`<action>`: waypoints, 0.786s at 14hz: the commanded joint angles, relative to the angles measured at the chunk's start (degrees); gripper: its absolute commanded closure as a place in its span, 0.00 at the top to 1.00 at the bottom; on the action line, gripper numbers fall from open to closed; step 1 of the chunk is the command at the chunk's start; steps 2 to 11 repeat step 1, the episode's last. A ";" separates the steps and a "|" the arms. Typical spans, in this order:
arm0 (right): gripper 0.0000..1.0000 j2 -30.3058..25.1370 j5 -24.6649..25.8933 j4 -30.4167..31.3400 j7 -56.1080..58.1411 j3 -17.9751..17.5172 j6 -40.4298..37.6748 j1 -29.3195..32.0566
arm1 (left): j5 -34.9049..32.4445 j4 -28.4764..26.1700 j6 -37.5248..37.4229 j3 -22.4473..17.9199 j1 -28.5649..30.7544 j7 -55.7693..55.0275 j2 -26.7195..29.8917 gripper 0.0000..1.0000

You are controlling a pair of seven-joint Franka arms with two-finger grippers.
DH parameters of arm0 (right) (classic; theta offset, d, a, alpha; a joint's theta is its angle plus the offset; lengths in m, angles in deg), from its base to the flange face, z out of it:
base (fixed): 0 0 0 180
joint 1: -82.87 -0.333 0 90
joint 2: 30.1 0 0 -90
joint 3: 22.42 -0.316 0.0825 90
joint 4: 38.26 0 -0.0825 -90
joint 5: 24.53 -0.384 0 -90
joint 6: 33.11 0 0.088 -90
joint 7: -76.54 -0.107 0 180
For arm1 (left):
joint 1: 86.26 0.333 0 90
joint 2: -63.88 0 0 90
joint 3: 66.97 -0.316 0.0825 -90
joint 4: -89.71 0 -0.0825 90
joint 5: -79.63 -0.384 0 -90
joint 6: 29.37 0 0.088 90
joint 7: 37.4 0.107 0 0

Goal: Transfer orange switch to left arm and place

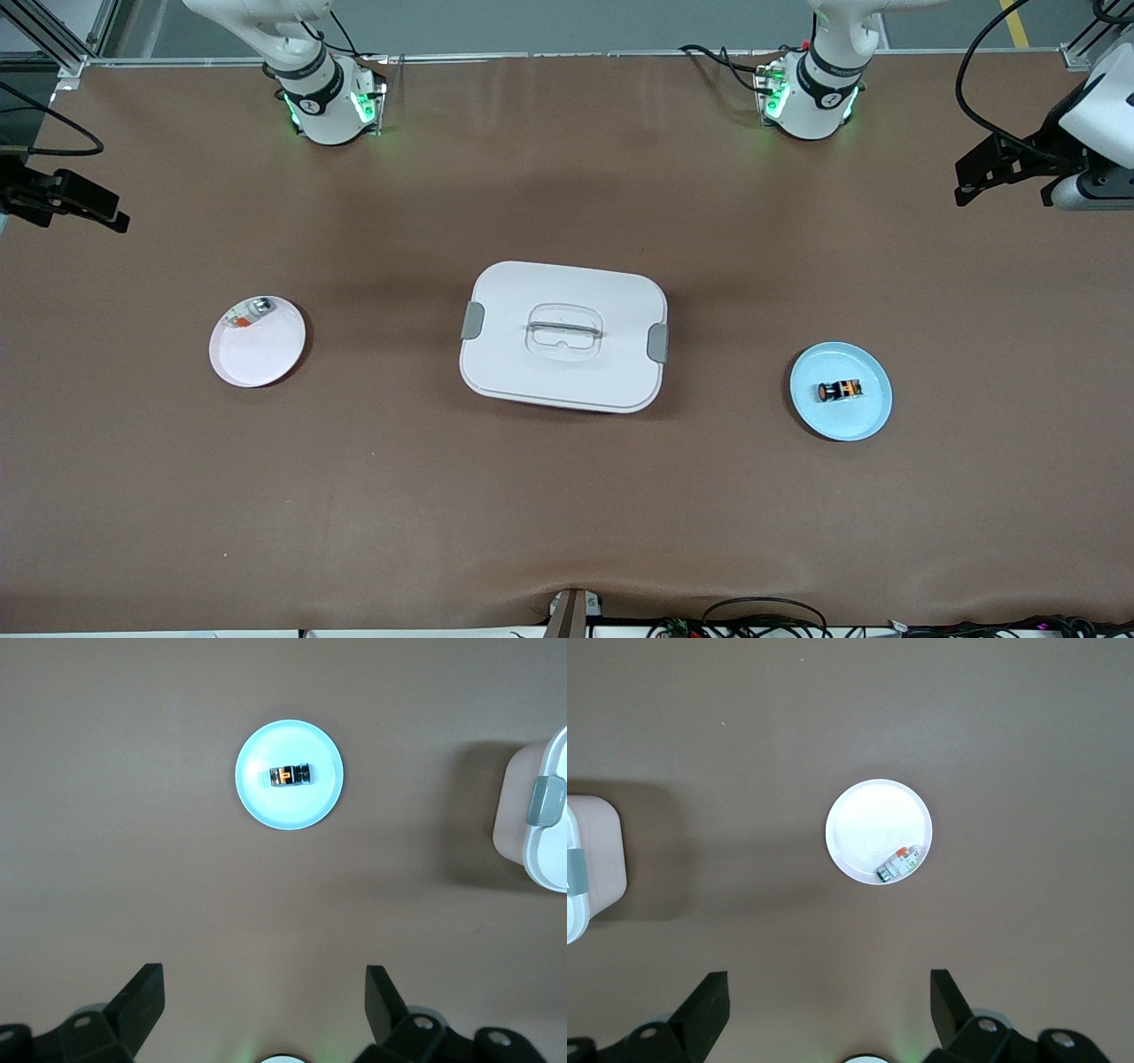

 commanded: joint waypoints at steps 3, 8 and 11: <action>1.00 -0.23 0.92 -0.52 0.48 -0.90 -0.40 0.85 | 0.69 0.07 -0.27 0.17 0.21 0.50 -0.06 1.00; 1.00 -0.23 0.92 -0.52 0.48 -0.90 -0.40 0.85 | 0.69 0.07 -0.27 0.17 0.21 0.50 -0.06 1.00; 1.00 -0.23 0.92 -0.52 0.48 -0.90 -0.40 0.85 | 0.69 0.07 -0.27 0.17 0.21 0.50 -0.06 1.00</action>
